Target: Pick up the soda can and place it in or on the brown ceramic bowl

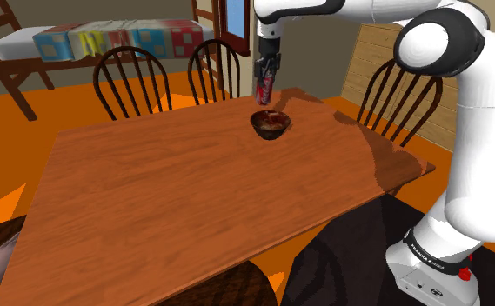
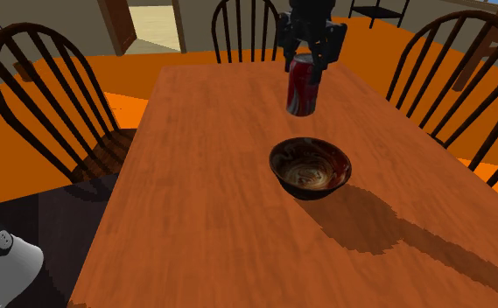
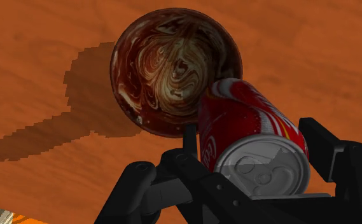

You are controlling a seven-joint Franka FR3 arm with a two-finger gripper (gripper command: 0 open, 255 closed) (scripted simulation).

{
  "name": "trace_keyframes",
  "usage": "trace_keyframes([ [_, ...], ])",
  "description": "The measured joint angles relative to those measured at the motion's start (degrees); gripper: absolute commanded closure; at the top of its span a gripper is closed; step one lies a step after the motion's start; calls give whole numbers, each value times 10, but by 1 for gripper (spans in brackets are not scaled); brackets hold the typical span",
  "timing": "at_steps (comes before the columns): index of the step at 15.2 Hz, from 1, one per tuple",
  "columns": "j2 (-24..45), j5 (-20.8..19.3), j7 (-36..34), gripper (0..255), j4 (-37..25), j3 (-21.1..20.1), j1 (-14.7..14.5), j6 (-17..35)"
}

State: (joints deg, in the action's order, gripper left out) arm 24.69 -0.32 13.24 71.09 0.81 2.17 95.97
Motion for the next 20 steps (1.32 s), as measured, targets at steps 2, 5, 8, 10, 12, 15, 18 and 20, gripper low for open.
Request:
trace_keyframes([
  [2, 6, 3, 25, 255, -17, 7, 19, -11],
  [5, 21, 6, 46, 255, -34, 12, 34, -13],
  [8, 18, 6, 51, 255, -7, 13, 38, 11],
  [10, 17, 6, 50, 255, 8, 13, 37, 25],
  [12, 15, 6, 51, 255, 27, 13, 37, 42],
  [15, 12, 6, 51, 255, 56, 13, 37, 68],
  [18, 16, 6, 50, 255, 72, 13, 37, 88],
  [20, 16, 6, 49, 255, 87, 13, 36, 103],
])
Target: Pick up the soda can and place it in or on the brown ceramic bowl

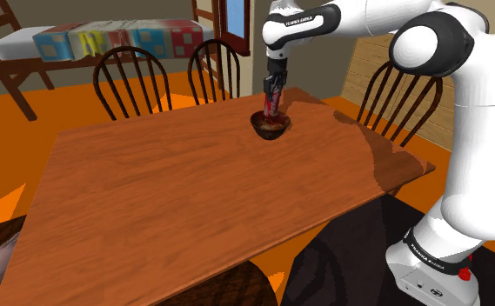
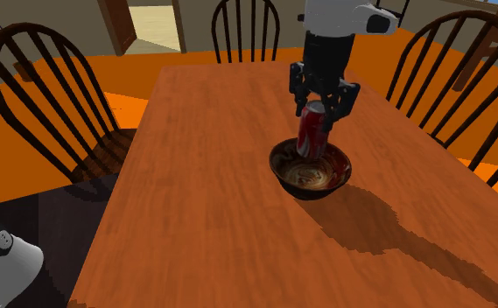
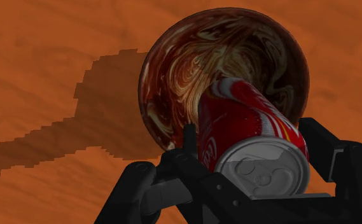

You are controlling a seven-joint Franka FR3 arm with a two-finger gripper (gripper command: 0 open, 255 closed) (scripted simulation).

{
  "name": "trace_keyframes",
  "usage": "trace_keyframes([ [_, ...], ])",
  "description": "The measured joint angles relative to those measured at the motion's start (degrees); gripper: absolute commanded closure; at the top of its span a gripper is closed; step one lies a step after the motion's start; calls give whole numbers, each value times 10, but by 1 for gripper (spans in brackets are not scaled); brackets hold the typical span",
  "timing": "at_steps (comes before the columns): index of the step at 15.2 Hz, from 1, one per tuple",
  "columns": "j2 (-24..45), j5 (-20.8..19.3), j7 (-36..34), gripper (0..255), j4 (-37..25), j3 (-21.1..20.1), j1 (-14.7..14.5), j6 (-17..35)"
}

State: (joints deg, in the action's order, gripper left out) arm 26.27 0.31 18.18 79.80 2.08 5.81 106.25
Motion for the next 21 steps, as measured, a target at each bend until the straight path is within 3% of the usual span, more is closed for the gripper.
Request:
trace_keyframes([
  [9, 4, 0, 1, 255, 22, 0, 1, 26],
  [10, 4, 0, 1, 0, 22, 0, 1, 26],
  [16, 4, 0, 1, 0, 22, 0, 1, 26],
  [21, -4, 0, 1, 0, -32, 0, 1, -34],
])
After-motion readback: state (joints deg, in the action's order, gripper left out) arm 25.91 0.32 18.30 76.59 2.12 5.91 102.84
